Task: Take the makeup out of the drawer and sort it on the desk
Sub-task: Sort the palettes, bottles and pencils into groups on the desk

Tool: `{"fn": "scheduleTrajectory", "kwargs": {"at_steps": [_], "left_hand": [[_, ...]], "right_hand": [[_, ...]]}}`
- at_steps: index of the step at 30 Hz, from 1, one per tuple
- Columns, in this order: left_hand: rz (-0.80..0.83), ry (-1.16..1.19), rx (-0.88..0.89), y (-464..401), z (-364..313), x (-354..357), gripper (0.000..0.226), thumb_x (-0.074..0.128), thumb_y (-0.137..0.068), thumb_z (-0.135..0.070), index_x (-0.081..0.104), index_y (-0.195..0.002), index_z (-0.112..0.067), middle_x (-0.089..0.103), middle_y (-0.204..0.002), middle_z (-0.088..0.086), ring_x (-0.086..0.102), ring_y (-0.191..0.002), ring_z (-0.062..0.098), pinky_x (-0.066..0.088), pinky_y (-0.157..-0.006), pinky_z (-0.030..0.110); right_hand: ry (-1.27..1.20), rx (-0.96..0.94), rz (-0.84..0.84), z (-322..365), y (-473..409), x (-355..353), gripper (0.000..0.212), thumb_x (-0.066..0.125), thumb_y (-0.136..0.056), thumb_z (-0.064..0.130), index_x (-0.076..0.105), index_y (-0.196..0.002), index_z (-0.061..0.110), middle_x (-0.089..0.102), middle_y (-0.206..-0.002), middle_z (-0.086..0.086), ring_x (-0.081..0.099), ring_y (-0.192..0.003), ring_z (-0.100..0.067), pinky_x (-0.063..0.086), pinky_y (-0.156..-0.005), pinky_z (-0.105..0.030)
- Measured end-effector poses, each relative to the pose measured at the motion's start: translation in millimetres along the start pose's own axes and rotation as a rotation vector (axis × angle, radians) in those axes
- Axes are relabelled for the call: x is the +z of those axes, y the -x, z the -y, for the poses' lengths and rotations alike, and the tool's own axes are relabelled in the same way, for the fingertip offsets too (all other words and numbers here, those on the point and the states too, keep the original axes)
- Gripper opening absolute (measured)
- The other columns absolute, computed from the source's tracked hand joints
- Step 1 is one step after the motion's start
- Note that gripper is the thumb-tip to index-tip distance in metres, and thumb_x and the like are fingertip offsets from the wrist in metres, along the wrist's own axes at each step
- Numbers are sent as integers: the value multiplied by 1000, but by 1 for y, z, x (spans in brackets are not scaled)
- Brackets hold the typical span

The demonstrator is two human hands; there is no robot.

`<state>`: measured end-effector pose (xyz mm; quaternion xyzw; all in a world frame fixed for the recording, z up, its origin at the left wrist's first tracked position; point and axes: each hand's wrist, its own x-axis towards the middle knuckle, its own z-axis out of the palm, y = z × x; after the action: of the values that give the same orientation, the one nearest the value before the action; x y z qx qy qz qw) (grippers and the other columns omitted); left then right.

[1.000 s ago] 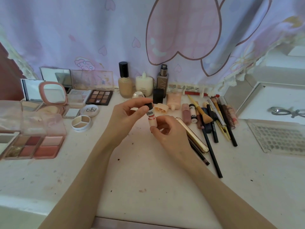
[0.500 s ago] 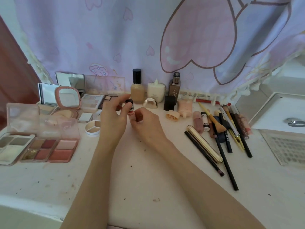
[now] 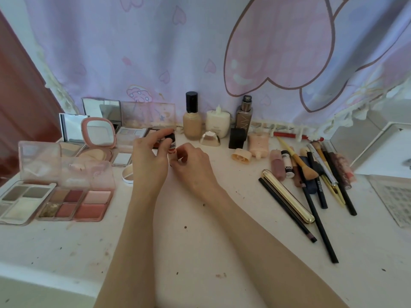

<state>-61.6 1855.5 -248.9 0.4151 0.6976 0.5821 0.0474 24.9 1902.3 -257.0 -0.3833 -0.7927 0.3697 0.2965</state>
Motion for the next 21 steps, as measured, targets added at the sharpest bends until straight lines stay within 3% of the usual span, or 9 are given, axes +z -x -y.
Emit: {"fn": "scheduleTrajectory", "kwargs": {"at_steps": [7, 11, 14, 17, 21], "left_hand": [[26, 33, 61, 3, -4, 0, 32, 56, -86, -5, 61, -114, -20, 63, -108, 1, 54, -91, 11, 35, -74, 4], [-131, 80, 171, 10, -11, 2, 42, 53, -84, -16, 46, -125, -23, 48, -115, -16, 48, -104, 12, 40, -91, 23], [-213, 56, 334, 17, -20, 4, 36, 49, -86, -12, 47, -122, -13, 49, -112, -8, 49, -100, 17, 39, -86, 21], [-158, 64, 413, 25, -28, 12, 33, 46, -88, -14, 48, -119, -4, 51, -110, 6, 51, -96, 22, 41, -82, 21], [68, 8, 446, 42, -40, 28, 34, 43, -87, -21, 51, -118, -9, 50, -108, -5, 50, -97, 12, 38, -83, 15]], "right_hand": [[44, -29, 2, -2, -1, 2, 19, 55, -90, 22, 60, -97, 5, 66, -94, -8, 54, -94, -28, 44, -83, -40], [64, -4, 40, -3, 5, -2, 33, 57, -90, 20, 53, -120, 9, 57, -118, -6, 51, -110, -21, 41, -94, -32], [68, -14, 55, -3, 19, -21, 39, 55, -92, 16, 47, -130, 13, 50, -129, -3, 49, -117, -16, 40, -101, -30], [108, -63, -7, -5, 36, -56, 32, 53, -93, 15, 53, -125, 14, 54, -125, 0, 50, -113, -11, 40, -100, -25], [228, -59, -140, -19, 62, -113, 20, 54, -92, 18, 63, -111, 17, 61, -105, 8, 55, -95, -6, 42, -96, -28]]}}
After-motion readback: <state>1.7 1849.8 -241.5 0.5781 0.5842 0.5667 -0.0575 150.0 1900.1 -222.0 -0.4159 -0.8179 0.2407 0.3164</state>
